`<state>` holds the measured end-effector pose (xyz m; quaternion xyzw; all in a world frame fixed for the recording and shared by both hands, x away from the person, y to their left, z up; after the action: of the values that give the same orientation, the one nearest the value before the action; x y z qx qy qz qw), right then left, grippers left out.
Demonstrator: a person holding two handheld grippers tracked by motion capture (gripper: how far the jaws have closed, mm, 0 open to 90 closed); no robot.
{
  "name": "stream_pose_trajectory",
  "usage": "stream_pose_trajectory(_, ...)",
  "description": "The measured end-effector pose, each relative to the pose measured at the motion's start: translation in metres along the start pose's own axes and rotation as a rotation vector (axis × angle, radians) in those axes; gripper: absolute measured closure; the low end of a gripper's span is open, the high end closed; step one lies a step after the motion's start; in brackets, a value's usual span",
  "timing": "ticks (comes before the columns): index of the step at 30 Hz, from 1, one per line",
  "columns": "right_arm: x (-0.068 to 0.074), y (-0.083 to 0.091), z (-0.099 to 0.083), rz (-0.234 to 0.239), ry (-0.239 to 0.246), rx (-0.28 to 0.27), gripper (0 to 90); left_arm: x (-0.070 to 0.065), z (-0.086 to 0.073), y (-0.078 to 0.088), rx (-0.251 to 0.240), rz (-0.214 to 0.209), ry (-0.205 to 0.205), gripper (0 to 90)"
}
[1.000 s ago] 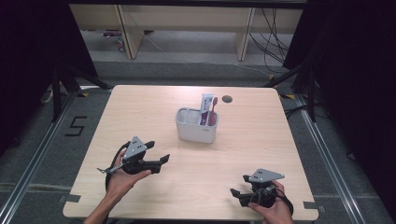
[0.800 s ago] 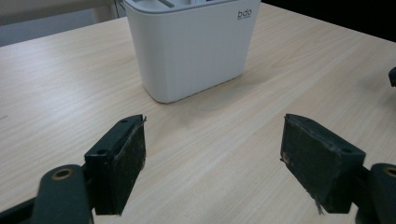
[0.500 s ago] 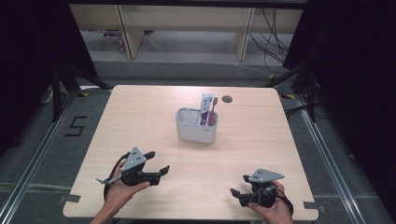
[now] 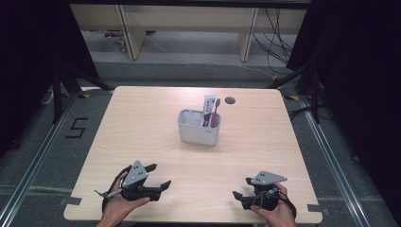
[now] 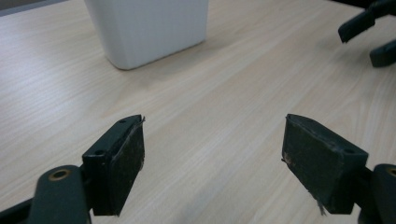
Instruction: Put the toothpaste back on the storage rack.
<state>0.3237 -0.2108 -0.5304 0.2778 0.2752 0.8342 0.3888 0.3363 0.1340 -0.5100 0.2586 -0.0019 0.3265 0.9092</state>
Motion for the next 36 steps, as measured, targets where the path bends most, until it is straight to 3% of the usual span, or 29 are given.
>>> stream_pose_trajectory(5, -0.001, 0.001, 0.001, -0.006, -0.008, -0.014, 24.3, -0.008, -0.008, -0.001, 0.026, -0.021, -0.014, 20.4)
stream_pose_trajectory(6, 0.001, 0.001, 0.0, -0.006, -0.043, -0.003, 23.9, -0.009, -0.009, -0.001, 0.034, -0.027, -0.015, 20.2)
stream_pose_trajectory(18, 0.0, 0.001, 0.002, 0.002, -0.025, -0.015, 22.0, -0.022, -0.017, 0.001, 0.066, -0.063, -0.006, 17.8)
stream_pose_trajectory(20, 0.0, 0.001, 0.003, 0.029, -0.014, -0.001, 22.1, -0.025, -0.018, 0.002, 0.062, -0.06, -0.007, 17.6)
stream_pose_trajectory(25, 0.0, 0.0, 0.003, 0.024, -0.007, -0.01, 22.2, -0.029, -0.022, 0.005, 0.097, -0.053, -0.057, 17.6)
stream_pose_trajectory(28, 0.0, 0.0, 0.003, 0.027, -0.006, -0.008, 22.3, -0.033, -0.02, 0.006, 0.092, -0.058, -0.053, 17.5)
stream_pose_trajectory(31, 0.001, 0.0, 0.004, 0.024, -0.004, -0.008, 22.3, -0.032, -0.022, 0.01, 0.114, -0.043, -0.081, 17.5)
stream_pose_trajectory(32, 0.002, 0.0, 0.003, 0.013, -0.026, -0.013, 22.3, -0.033, -0.022, 0.01, 0.119, -0.044, -0.08, 17.4)
stream_pose_trajectory(33, 0.002, 0.001, 0.003, 0.0, -0.022, -0.022, 22.3, -0.035, -0.022, 0.01, 0.106, -0.047, -0.055, 17.3)
stream_pose_trajectory(34, 0.001, 0.0, 0.004, 0.0, -0.016, -0.024, 22.5, -0.035, -0.023, 0.011, 0.117, -0.044, -0.063, 17.0)
stream_pose_trajectory(36, 0.002, 0.0, 0.003, 0.005, -0.025, -0.018, 22.6, -0.038, -0.024, 0.01, 0.108, -0.042, -0.038, 16.6)
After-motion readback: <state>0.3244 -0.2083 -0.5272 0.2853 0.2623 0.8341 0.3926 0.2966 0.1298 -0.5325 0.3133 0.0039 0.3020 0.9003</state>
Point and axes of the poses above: each handheld gripper's, and its own axes: y roughly backward along the jaws, z roughly out of its top, x roughly to its left, the point moved 5 cm from there along -y, roughly forward along the jaws, and after that the axes turned 13 degrees about -y, right-handed, at the moved point
